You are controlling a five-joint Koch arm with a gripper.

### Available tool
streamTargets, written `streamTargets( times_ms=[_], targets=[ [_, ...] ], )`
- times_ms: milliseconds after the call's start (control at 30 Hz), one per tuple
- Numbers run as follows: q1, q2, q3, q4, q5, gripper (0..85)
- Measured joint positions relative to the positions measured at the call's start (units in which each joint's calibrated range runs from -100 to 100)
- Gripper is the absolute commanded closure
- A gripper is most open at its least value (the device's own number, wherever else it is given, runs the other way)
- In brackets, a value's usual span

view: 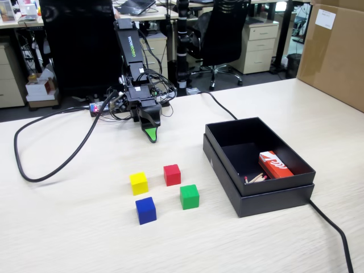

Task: Put the green cube on top of the red cube

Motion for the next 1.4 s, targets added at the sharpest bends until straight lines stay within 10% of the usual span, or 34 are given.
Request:
streamTargets(
  times_ms=[1400],
  targets=[
    [0.6,-0.3,-0.3,0.0,-0.1,37.0]
  ],
)
